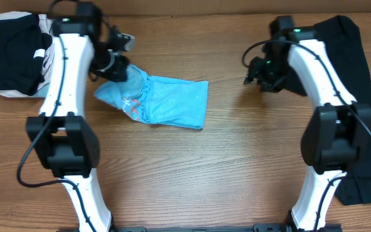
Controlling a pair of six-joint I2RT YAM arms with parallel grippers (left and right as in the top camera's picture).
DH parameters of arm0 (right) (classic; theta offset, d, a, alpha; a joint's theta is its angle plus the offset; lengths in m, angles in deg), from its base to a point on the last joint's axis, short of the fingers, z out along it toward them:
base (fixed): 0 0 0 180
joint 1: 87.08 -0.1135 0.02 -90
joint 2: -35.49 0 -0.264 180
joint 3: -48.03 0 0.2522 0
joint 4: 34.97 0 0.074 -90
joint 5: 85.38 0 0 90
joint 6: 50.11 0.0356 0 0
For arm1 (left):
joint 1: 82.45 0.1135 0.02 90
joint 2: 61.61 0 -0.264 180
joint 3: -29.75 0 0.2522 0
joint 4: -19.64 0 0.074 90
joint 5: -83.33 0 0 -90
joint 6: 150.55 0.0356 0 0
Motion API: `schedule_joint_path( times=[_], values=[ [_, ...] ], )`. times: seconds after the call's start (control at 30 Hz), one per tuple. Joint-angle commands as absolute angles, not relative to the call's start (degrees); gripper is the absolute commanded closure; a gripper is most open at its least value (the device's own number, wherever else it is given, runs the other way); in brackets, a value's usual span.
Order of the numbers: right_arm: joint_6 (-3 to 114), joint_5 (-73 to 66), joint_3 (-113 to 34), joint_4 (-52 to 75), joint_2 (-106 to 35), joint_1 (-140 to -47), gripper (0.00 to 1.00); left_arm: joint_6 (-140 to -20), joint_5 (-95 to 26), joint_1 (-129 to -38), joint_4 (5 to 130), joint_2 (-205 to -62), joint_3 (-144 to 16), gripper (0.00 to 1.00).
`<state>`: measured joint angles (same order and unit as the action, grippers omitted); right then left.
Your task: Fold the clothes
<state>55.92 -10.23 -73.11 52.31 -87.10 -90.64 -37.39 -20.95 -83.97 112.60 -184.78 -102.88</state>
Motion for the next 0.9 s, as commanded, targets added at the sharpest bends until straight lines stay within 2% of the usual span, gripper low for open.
schedule_joint_path(
  times=[0.0, 0.2, 0.33, 0.43, 0.47, 0.6, 0.87],
  values=[
    [54.39, -12.19, -74.13, 52.59, -83.97, -86.92, 0.41, -35.51, -21.85, -89.80, 112.43, -183.36, -103.97, 0.96],
    [53.28, -12.41, -74.13, 53.03, -83.97, -82.92, 0.41, -38.07, -22.79, -100.16, 109.74, -183.58, -103.95, 0.94],
    [53.06, -12.43, -74.11, 53.14, -83.97, -82.51, 0.41, -40.34, -22.81, -106.00, 108.49, -184.81, -103.84, 0.82],
    [52.91, -12.41, -74.11, 52.99, -83.99, -82.51, 0.41, -40.49, -22.81, -109.98, 107.90, -186.73, -103.71, 0.76],
    [52.93, -12.41, -74.11, 52.86, -83.97, -82.51, 0.41, -40.49, -22.81, -111.11, 107.86, -187.62, -103.71, 0.69],
    [52.91, -12.43, -74.11, 52.86, -83.99, -82.51, 0.41, -41.76, -22.59, -114.37, 107.59, -191.32, -103.71, 0.00],
    [50.39, -16.13, -74.13, 52.86, -83.97, -82.51, 0.42, -52.06, -21.48, -111.88, 105.37, -191.60, -105.96, 0.00]
  ],
)
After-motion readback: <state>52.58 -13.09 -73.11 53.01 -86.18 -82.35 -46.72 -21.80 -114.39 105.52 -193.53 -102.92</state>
